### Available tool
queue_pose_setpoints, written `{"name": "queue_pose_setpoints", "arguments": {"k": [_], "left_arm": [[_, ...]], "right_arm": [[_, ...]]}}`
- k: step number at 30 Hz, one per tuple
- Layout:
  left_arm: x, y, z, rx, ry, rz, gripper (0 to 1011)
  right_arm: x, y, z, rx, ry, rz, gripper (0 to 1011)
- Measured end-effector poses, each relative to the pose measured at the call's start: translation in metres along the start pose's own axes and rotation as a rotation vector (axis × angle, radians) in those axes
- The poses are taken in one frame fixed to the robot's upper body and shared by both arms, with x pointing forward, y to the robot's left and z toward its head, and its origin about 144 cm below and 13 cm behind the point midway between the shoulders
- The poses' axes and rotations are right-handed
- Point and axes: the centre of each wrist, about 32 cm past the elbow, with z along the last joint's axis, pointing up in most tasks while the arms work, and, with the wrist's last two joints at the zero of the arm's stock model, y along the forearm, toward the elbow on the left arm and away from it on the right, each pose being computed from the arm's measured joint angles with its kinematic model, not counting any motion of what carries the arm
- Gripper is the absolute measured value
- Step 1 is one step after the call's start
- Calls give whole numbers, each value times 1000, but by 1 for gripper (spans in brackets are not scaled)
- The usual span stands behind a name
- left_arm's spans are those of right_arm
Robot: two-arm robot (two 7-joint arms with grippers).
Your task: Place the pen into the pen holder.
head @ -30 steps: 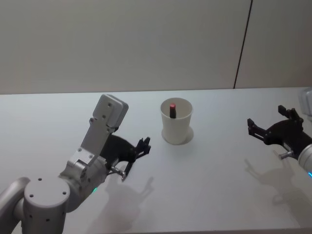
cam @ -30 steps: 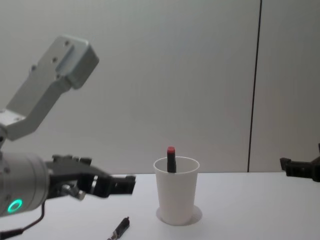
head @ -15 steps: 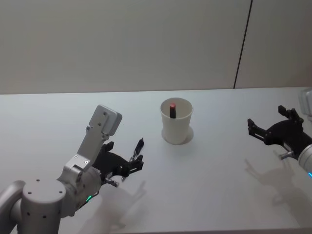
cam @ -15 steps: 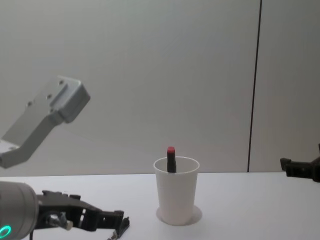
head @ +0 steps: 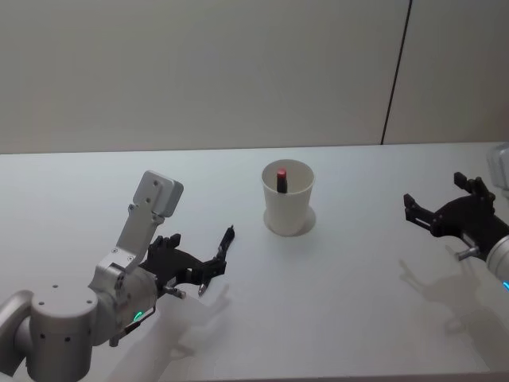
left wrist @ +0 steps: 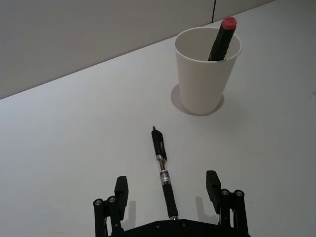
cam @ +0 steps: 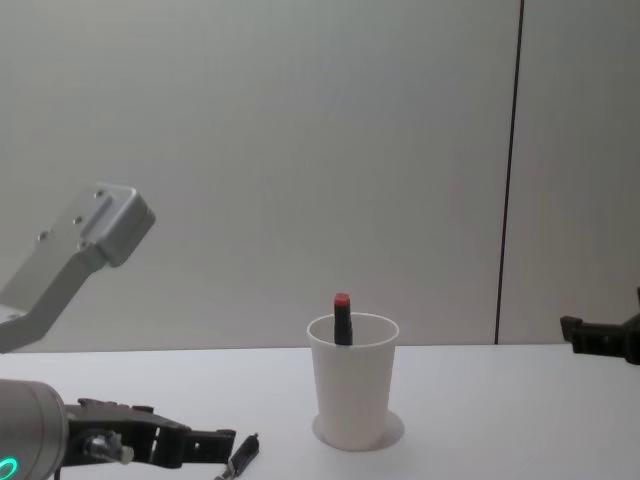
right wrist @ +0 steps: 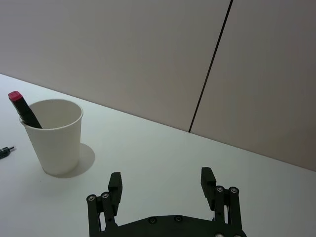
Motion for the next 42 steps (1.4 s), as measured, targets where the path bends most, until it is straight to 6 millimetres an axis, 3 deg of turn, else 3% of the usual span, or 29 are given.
{"name": "queue_pose_setpoints", "arguments": {"k": [15, 42], "left_arm": [[13, -20, -6, 23, 18, -36, 1003], [14, -41, -6, 92, -11, -93, 1003]], "right_arm": [[0, 0, 0, 0, 0, 0, 1001], [0, 0, 0, 0, 0, 0, 1001]]}}
